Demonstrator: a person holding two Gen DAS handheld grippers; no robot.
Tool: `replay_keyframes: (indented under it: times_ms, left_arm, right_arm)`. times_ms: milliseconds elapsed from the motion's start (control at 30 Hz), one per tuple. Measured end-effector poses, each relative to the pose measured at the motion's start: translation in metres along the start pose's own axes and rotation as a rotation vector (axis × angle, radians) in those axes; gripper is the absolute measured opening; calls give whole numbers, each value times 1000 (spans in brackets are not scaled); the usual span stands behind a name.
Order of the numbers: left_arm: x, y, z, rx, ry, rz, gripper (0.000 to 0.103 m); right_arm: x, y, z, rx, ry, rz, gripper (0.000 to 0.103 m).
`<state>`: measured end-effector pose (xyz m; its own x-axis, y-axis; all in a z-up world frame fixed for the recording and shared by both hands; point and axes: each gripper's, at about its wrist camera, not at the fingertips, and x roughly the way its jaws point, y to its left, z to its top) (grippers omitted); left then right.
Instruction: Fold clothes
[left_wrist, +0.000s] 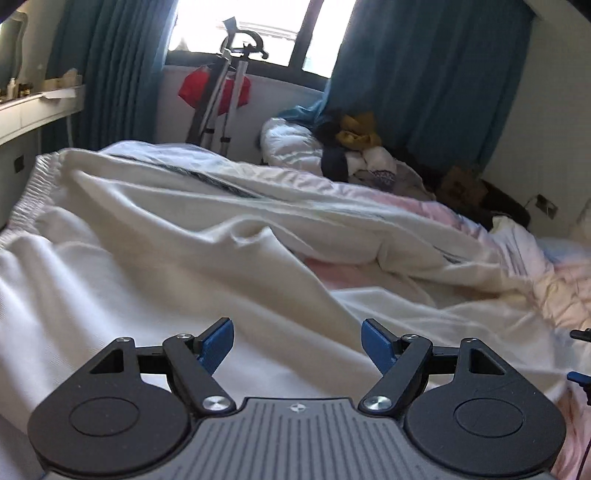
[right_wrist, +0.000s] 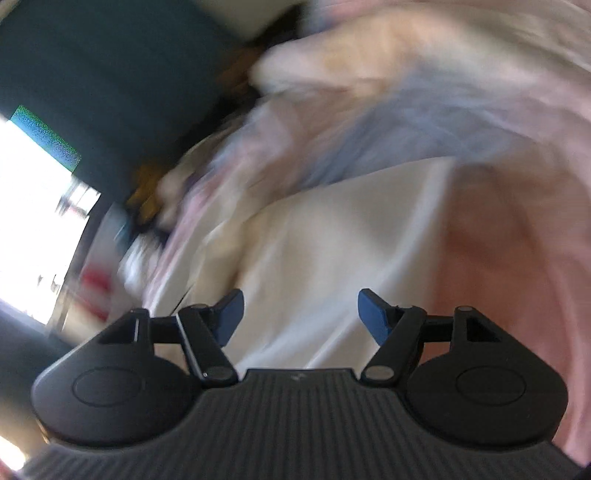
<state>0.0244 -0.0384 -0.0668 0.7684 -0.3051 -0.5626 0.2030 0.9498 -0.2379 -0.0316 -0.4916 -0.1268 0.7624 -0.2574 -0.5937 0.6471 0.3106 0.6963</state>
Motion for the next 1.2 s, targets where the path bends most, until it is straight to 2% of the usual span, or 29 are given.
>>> replay_keyframes:
  times_ms: [133,233,367,533,600,667,767,867,933,1000,1100,1200]
  left_arm:
    - [12,0,-3,11,6,-21,78]
    - [21,1,-6,19,11,-37,78]
    - [33,1,-9,30,17,-58,80]
    - [43,-3,-12,26,25,-74,82]
    - [47,-2,-14,17,41,-69,82]
    - [44,-1,-15,12,42,-68,82]
    - [41,0,-15,1,28,-67,82]
    - [37,3,-13,-19,9,-75,82]
    - [34,5,-11,-35,-4,-82,82]
    - [31,7,-9,-50,-18,-89,82]
    - [28,10,-8,-70,-33,-95,82]
    - [26,13,-6,-85,-42,-97,82]
  right_arm:
    - [18,-37,23,205,-48,-68,71]
    - [39,-49,34,292,-29,-23,71]
    - [62,-44,35,290,-34,27,70]
    - [69,-9,31,111,-68,11,61]
    - [69,-2,29,56,-66,11,50]
    - [66,5,27,10,-71,9,29]
    - [59,21,22,-101,-98,21,16]
    - [48,45,10,-246,-129,62,14]
    - [41,69,-7,-389,-122,114,14]
    - [36,93,-30,-552,-97,166,13]
    - [40,122,-72,-768,40,228,13]
    - [56,131,-110,-831,227,234,13]
